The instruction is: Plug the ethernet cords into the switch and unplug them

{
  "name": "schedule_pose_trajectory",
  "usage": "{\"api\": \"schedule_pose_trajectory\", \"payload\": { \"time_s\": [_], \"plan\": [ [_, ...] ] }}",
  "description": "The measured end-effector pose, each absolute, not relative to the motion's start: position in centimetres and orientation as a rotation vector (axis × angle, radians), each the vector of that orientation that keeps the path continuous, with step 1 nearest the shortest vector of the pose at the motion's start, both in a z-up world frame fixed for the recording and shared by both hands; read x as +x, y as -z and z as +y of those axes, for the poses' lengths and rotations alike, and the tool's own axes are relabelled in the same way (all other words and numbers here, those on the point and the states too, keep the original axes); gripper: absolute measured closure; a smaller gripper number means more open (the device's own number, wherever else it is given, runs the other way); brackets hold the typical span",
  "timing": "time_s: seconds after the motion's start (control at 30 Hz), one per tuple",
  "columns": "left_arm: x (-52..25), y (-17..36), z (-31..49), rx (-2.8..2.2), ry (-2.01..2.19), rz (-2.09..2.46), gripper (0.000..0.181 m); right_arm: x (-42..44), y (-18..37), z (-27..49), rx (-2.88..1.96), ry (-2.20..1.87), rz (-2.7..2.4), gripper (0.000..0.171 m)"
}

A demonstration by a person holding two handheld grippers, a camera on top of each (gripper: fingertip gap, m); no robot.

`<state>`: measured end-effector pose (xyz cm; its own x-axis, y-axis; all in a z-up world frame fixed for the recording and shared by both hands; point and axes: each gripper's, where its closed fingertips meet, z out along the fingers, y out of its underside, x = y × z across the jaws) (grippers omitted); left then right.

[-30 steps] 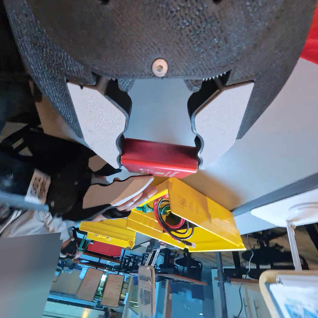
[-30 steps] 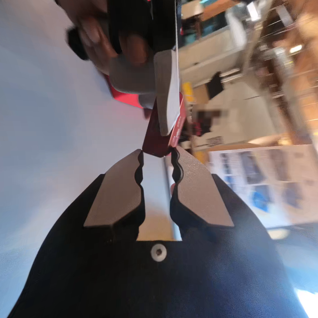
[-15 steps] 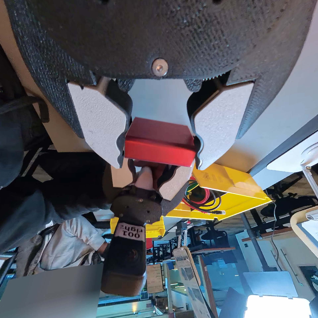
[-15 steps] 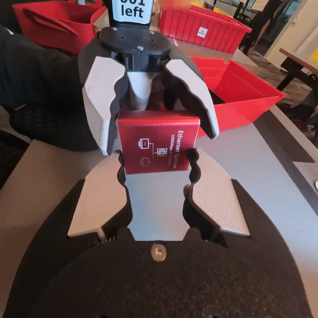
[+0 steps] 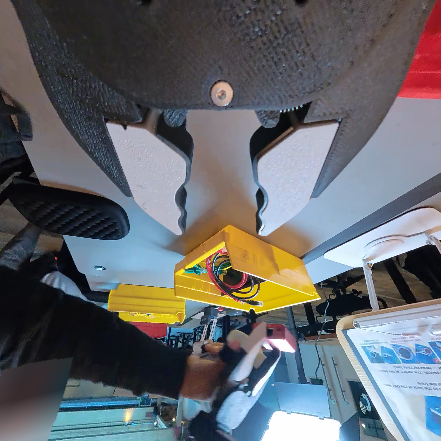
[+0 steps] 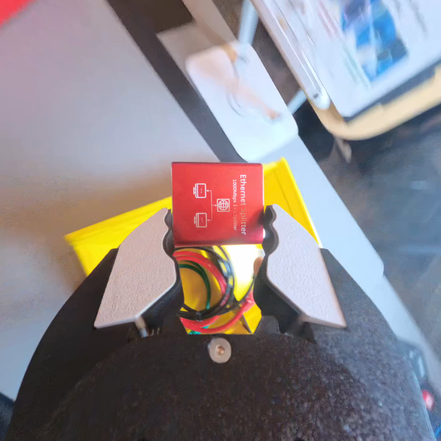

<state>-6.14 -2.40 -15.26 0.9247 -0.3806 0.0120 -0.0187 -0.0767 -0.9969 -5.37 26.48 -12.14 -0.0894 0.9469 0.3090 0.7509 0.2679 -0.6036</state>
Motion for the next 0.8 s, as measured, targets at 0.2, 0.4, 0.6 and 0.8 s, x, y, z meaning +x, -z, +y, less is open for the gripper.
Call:
{"api": "schedule_pose_trajectory", "payload": {
  "time_s": [0.2,0.4,0.6,0.8],
  "plan": [
    [-5.6,17.5,-1.9,-1.699,0.296,0.332,0.131,-6.0,20.5,35.5,-2.04,-0.146,-1.824,0.098],
    [-5.9,18.5,-1.5,-1.737,0.258,0.337,0.132,-4.9,27.1,37.1,-2.257,0.015,-1.93,0.098],
    [-6.2,19.5,-1.4,-1.793,0.259,0.321,0.129,-3.8,27.6,37.9,-2.231,0.159,-2.032,0.095],
    [-7.5,19.3,-1.7,-1.834,0.149,0.304,0.121,-7.3,16.8,34.8,-1.789,-0.202,-1.935,0.099]
  ]
}}
